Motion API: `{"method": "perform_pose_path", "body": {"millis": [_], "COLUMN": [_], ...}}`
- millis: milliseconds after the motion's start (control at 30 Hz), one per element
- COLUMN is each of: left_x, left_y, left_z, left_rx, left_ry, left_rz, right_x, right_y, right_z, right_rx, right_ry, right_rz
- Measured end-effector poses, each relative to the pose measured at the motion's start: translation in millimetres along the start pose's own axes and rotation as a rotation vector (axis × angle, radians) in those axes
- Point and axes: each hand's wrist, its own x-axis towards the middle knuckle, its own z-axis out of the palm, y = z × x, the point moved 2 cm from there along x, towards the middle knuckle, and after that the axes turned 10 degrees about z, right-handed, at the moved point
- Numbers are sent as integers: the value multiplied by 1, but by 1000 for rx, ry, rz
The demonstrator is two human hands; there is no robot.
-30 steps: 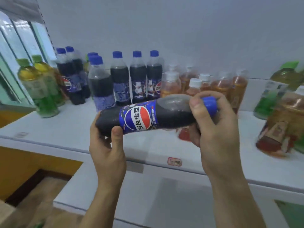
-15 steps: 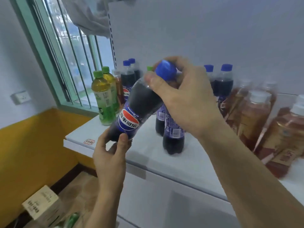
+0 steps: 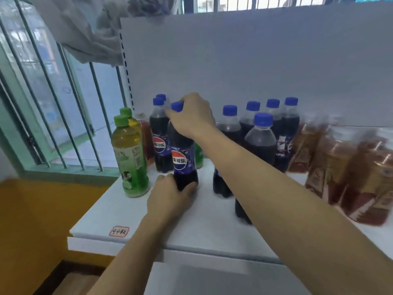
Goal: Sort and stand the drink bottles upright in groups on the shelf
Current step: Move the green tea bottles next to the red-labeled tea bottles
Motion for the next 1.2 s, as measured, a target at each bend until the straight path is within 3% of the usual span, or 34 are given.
{"method": "perform_pose_path", "body": {"millis": [400,533,633,767,967,1200], "left_x": [25,-14,-58,-97,-118,-144], "left_y": [-23,-20,-7,51,176,308], "left_z": [-1,-22,-30,-26,34,142], "left_rx": [-62,-217,-449,-758,-1013,-764], "left_ry": [-5,58,121,-45,-271,-487], "left_rz": [6,31,150,393,614,795], "right_x": [-2,-64,-136,-194,-236,-290], "right_y": [3,12,42,80,138,227], "right_z": [27,3,-20,-80,-192,-327], "right_rx": [61,235,398,458,351,265], "right_ry": [109,100,96,142,439,644], "right_rz": [44,-70,-36,57,204,335]}}
